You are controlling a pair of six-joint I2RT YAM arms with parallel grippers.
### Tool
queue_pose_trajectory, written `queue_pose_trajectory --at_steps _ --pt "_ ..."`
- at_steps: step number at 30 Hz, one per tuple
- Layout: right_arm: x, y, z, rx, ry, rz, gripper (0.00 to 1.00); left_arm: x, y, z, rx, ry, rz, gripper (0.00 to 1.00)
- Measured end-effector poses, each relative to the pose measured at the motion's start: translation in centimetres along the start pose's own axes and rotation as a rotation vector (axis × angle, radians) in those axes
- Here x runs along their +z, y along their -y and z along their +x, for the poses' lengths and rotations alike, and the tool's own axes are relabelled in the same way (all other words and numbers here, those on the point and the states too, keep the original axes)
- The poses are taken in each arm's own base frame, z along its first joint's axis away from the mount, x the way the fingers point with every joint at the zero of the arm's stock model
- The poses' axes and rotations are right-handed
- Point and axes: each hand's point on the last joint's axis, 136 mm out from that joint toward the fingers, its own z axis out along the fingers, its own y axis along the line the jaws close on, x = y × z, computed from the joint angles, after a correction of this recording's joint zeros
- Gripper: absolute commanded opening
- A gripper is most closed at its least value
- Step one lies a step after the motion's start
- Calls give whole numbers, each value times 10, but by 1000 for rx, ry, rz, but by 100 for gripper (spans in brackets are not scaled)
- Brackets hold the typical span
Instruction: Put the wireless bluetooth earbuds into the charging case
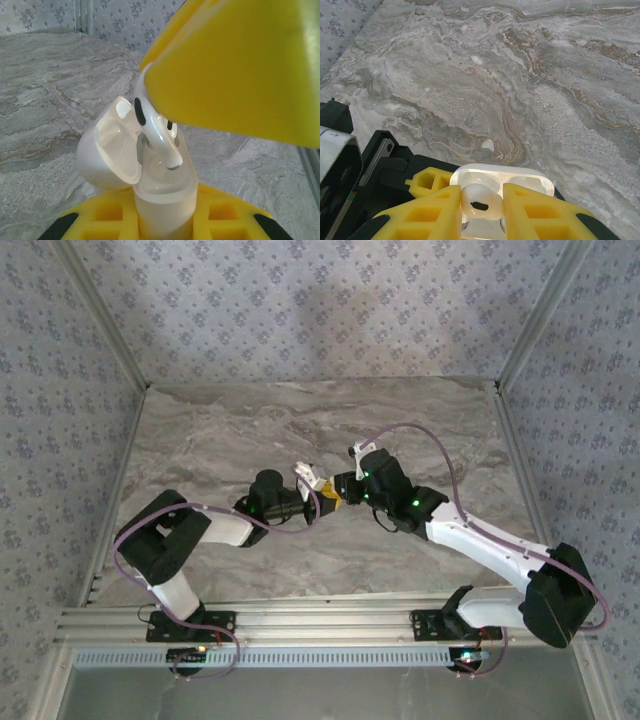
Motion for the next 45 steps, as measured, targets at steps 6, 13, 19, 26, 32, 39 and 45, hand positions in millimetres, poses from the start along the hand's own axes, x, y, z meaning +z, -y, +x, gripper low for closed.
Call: queue_pose_trajectory --at_steps 6,13,19,26,32,39,45 --pt "1 -1 2 -3 3 0 27 0 0 0 -14 2 -1 15" --pt "3 0 6 -4 -2 -1 27 0 0 -5 -18 20 0 15" --pt "4 -2 13 -10 -12 -6 27 0 0 -9 -18 33 -3 15" --pt "-1 -2 13 -6 -2 -18 33 0 1 -10 -16 40 -2 15" --pt "-10 -1 10 8 5 -19 57 0 0 -12 -6 44 -3 15" --pt "-33 8 -6 18 38 -58 63 -3 7 -22 50 63 19 16" --pt "-47 22 -27 76 35 -156 65 -6 19 -31 104 78 73 16"
